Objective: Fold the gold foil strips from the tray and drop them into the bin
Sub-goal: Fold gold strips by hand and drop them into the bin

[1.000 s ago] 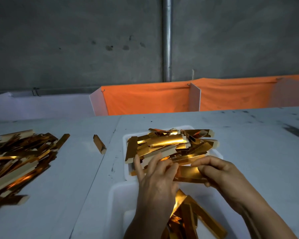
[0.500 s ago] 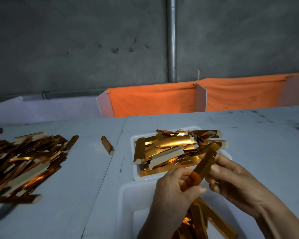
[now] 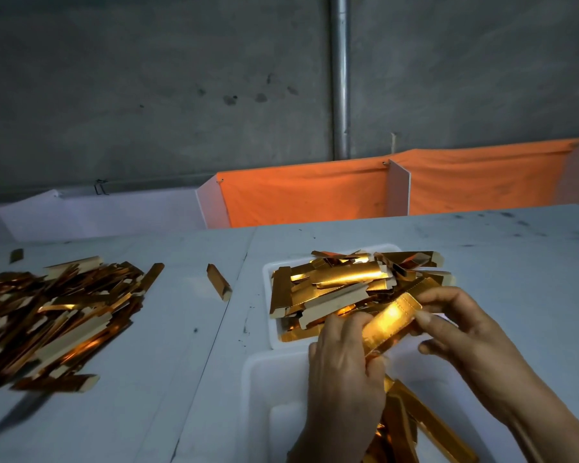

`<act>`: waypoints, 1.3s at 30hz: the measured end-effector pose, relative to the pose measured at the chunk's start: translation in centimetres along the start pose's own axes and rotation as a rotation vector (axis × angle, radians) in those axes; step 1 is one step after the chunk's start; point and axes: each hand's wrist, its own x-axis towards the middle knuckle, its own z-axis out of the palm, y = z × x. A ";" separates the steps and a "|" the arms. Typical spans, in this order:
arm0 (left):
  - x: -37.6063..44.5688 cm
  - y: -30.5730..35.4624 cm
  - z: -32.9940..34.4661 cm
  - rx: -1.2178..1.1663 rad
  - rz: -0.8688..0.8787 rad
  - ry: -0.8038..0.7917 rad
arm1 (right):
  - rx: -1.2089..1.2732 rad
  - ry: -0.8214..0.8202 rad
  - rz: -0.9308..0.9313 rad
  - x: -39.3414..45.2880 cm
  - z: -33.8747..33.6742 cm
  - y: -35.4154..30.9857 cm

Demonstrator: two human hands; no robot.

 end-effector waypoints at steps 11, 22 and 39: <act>-0.7 0.9 0.5 0.227 0.081 0.098 | -0.199 0.067 -0.034 -0.4 0.3 0.8; -0.8 0.8 0.1 0.123 -0.024 0.003 | -0.177 0.003 -0.008 -0.3 0.4 0.9; 0.3 -0.4 -0.8 0.164 0.036 -0.141 | 0.066 -0.321 0.353 0.7 0.1 -0.4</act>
